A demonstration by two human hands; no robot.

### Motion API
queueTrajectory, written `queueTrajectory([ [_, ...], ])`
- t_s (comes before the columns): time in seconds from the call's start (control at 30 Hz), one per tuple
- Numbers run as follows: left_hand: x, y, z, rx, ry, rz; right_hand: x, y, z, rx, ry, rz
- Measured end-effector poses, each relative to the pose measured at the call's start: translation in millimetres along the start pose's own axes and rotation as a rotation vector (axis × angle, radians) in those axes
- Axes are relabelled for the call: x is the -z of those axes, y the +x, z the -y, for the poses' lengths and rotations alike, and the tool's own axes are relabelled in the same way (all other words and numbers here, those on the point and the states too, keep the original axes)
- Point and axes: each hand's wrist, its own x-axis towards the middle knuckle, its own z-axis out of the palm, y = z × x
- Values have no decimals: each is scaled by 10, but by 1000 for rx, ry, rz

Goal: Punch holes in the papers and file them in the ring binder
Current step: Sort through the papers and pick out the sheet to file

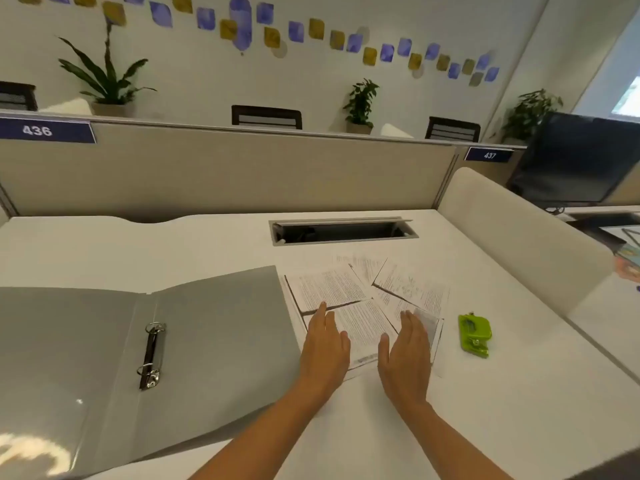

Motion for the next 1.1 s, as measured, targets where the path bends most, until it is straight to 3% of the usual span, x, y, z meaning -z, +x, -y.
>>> queueTrajectory([
  [0.23,-116,154,-45,205,38,31,5,265,-116,-116,52,105],
  [0.47,-261,258,-119,461,344,118,-27,512,-259,-152,0,321],
  [0.7,-376,371,-176,629,331,52,-59,662,-304,-171,-201,534],
  [0.9,-388,441,-153,709,139,17,-62,773,-265,-289,-9,693],
  [1.1,-375,472,-75,674,121,41,-47,826,-483,-327,392,488],
])
